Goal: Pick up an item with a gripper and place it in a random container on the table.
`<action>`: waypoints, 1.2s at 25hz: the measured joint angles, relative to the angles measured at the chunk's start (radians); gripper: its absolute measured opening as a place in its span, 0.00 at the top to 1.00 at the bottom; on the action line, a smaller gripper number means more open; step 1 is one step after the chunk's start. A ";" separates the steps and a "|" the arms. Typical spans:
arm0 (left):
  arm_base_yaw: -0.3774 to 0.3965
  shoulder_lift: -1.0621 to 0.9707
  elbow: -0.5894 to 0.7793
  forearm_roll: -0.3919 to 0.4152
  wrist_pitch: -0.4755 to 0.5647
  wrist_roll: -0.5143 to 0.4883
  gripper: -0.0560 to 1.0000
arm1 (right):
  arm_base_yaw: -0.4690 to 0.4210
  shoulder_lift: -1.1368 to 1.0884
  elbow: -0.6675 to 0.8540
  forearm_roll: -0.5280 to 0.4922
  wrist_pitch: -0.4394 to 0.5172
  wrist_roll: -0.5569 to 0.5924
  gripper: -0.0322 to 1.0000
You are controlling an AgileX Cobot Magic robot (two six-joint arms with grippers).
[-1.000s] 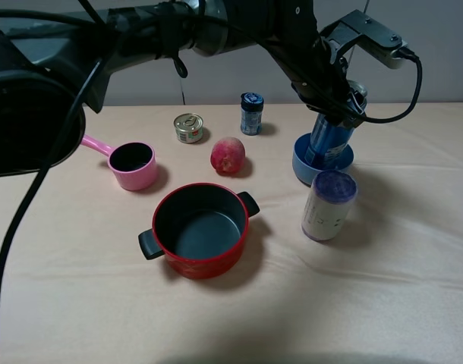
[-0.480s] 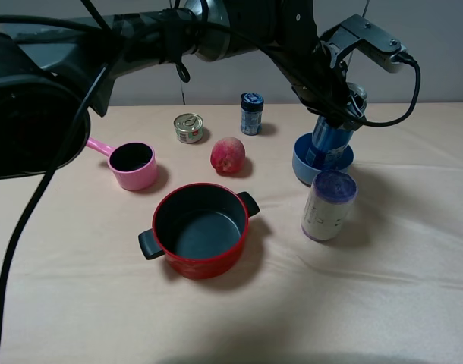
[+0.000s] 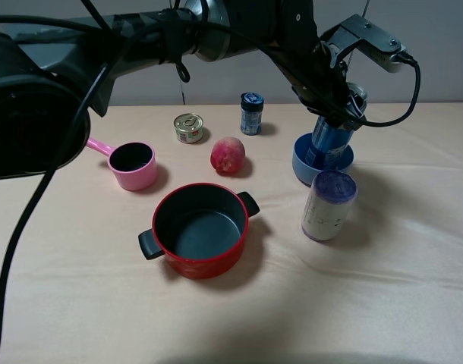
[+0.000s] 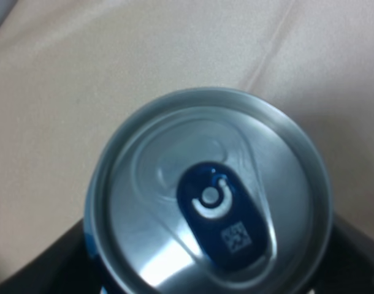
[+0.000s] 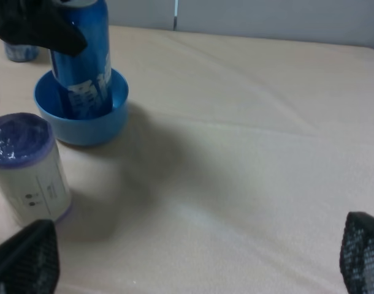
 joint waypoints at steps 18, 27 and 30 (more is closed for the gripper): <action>0.000 -0.012 -0.015 -0.011 -0.036 0.000 0.01 | 0.000 0.000 0.000 0.000 0.000 0.000 0.30; 0.000 -0.016 -0.015 -0.011 0.000 0.000 0.01 | 0.000 0.000 0.000 0.000 0.000 0.000 0.30; 0.000 -0.035 -0.015 -0.010 0.042 -0.008 0.01 | 0.000 0.000 0.000 0.000 0.000 0.000 0.30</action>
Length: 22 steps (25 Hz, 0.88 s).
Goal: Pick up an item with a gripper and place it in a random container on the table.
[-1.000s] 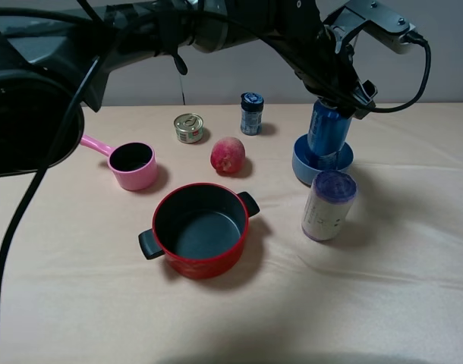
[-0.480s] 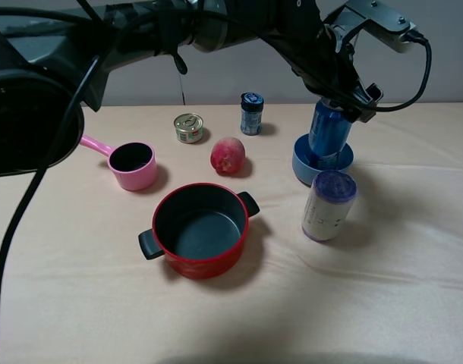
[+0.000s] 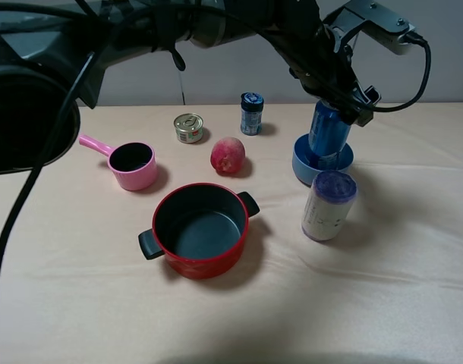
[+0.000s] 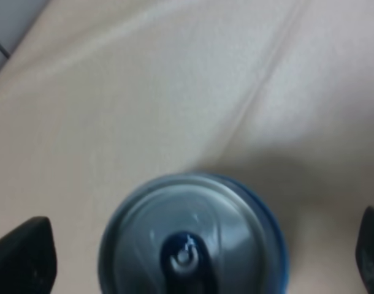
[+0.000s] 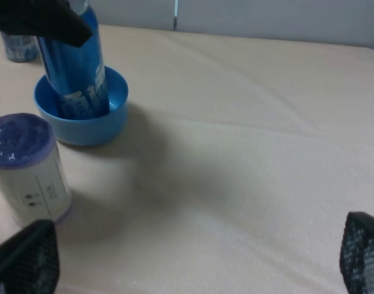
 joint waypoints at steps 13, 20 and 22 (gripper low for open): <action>0.000 -0.152 -0.001 0.060 0.253 -0.043 0.01 | 0.000 0.000 0.000 0.000 0.000 0.000 0.30; 0.000 -0.230 -0.001 0.159 0.435 -0.098 0.01 | 0.000 0.000 0.000 0.000 0.000 0.000 0.30; 0.000 -0.258 -0.001 0.186 0.508 -0.113 0.01 | 0.000 0.000 0.000 0.000 0.000 0.000 0.30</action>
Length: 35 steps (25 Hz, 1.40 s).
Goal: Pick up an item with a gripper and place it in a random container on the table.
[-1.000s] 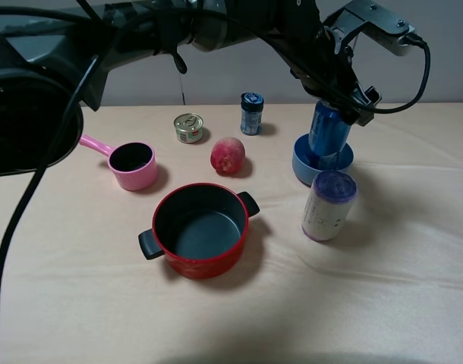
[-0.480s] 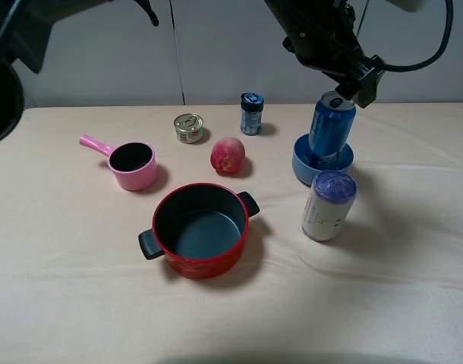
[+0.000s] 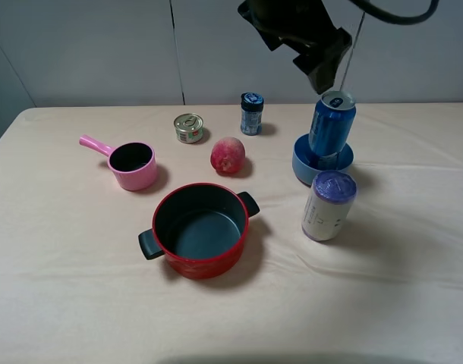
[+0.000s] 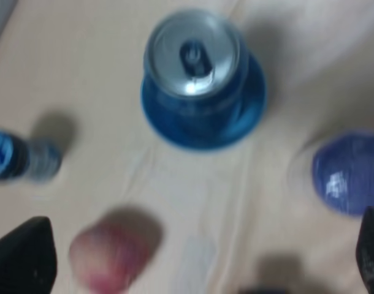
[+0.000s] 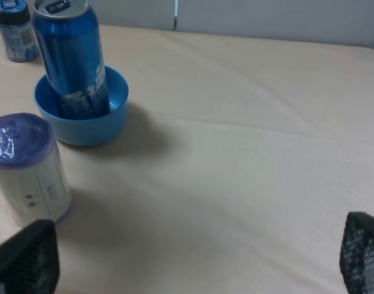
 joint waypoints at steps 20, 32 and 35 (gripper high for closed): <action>0.000 -0.573 0.716 0.173 0.029 -0.174 0.01 | 0.000 0.000 0.000 0.000 0.000 0.000 0.30; 0.000 -0.985 1.169 0.174 0.026 -0.330 0.01 | 0.000 0.000 0.000 0.000 0.000 0.000 0.30; 0.000 -1.077 1.283 0.174 0.021 -0.372 0.01 | 0.000 0.000 0.000 0.000 0.000 0.000 0.30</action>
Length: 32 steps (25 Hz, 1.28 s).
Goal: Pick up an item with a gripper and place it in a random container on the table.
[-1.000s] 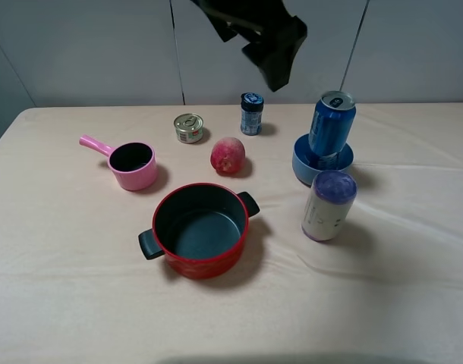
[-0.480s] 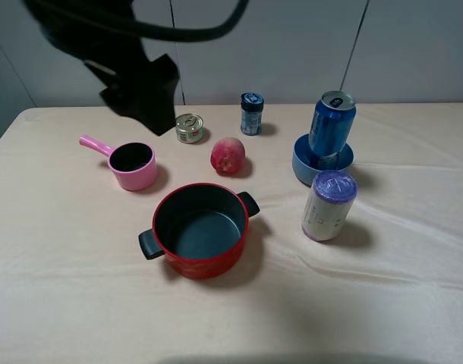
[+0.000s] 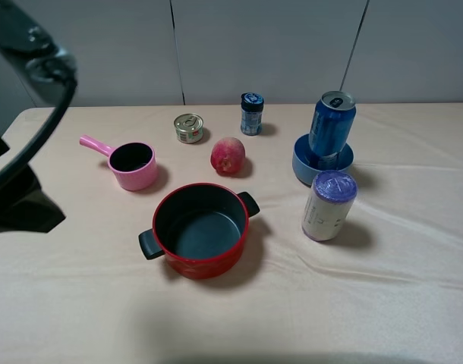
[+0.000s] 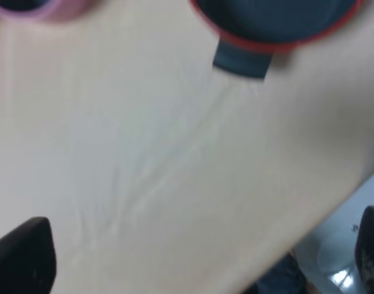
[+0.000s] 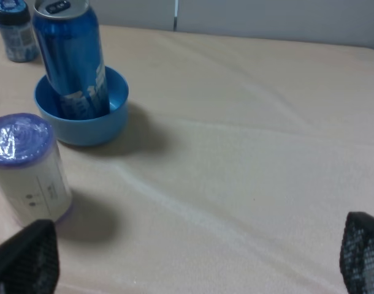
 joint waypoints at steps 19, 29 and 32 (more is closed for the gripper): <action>0.000 -0.298 0.455 -0.087 -0.096 -0.077 0.01 | 0.000 0.000 0.000 0.000 0.000 0.000 0.30; 0.132 -0.365 0.456 -0.087 -0.113 -0.077 0.01 | 0.000 0.000 0.000 0.000 0.000 0.000 0.30; 0.194 -0.397 0.456 -0.093 -0.113 -0.066 0.01 | 0.000 0.000 0.000 0.000 0.000 0.000 0.30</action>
